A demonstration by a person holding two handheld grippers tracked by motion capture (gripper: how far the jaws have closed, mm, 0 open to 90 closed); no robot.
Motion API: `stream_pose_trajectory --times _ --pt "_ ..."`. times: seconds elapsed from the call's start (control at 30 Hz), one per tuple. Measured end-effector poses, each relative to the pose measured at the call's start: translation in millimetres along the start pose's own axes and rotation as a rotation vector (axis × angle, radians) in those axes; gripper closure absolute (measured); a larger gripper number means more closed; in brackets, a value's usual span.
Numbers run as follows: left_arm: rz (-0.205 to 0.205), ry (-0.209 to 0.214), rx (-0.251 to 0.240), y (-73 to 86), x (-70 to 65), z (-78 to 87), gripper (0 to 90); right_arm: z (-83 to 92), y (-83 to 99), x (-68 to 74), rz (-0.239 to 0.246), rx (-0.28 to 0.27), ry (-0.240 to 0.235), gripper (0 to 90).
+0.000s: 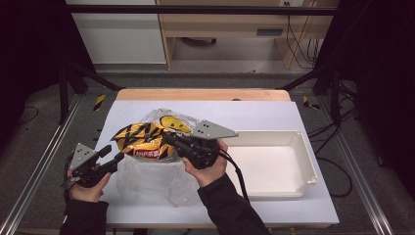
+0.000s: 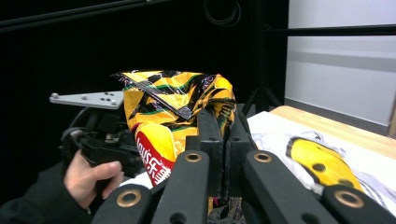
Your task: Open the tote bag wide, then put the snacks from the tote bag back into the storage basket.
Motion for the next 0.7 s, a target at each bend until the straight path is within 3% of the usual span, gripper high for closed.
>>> stream_pose_trajectory --times 0.7 --pt "0.057 -0.036 0.007 6.0 18.5 -0.7 37.3 14.2 -19.9 10.6 0.016 -0.055 -0.025 89.9"
Point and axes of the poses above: each handheld gripper's, and its own axes: z roughly backward along the jaws, y roughly out of its underside, x roughly to its left, the point moved 2 cm from there along -z, roughly forward along the jaws, and after that the axes turned 7 degrees about x, right-handed, at the moved point
